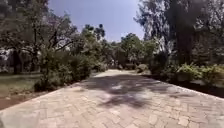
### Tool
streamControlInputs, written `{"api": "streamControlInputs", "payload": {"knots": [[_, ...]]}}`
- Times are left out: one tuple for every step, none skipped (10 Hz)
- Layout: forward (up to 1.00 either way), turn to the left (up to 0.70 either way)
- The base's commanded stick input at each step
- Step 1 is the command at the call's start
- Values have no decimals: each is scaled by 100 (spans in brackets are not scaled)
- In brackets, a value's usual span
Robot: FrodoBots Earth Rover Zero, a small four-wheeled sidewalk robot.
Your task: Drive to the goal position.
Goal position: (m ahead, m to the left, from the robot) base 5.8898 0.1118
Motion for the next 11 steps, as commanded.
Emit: {"api": "streamControlInputs", "payload": {"knots": [[70, 0], [70, 0], [70, 0], [70, 0], [70, 0], [70, 0], [70, 0], [70, 0], [70, 0], [70, 0], [70, 0]]}}
